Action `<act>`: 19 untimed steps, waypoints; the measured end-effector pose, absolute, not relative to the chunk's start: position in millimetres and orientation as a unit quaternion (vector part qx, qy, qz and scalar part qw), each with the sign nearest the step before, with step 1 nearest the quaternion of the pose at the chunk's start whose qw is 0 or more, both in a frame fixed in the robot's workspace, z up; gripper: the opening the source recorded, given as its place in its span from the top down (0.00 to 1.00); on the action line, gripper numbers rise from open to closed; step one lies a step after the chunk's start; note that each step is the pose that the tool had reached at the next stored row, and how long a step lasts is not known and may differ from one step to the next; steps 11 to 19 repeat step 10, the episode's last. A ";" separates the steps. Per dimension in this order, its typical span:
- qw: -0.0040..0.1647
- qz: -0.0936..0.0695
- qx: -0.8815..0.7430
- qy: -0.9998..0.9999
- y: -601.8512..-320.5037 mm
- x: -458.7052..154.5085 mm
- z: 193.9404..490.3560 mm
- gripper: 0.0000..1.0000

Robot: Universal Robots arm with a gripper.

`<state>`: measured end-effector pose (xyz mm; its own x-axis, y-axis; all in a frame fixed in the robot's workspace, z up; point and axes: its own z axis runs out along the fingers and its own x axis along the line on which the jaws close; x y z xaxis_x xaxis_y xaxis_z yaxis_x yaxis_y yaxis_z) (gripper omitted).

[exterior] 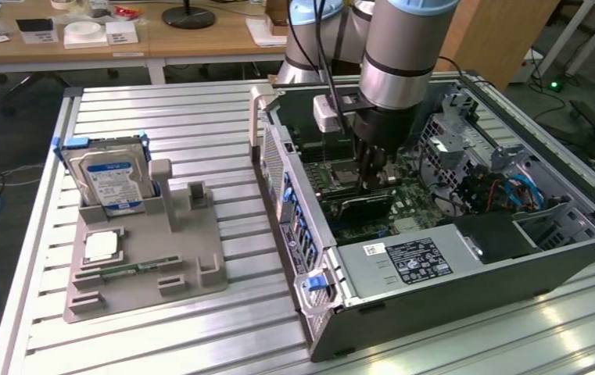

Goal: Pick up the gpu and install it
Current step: 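Insert the gpu into the slot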

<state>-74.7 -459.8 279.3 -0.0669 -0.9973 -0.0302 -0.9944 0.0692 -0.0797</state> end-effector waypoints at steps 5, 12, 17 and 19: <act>0.038 -0.019 -0.682 0.730 -459.8 -74.7 279.3 0.90; 0.038 -0.019 -0.682 0.730 -459.8 -74.7 279.3 0.90; 0.038 -0.019 -0.682 0.730 -459.8 -74.7 279.3 0.90; 0.038 -0.019 -0.682 0.730 -459.8 -74.7 279.3 0.90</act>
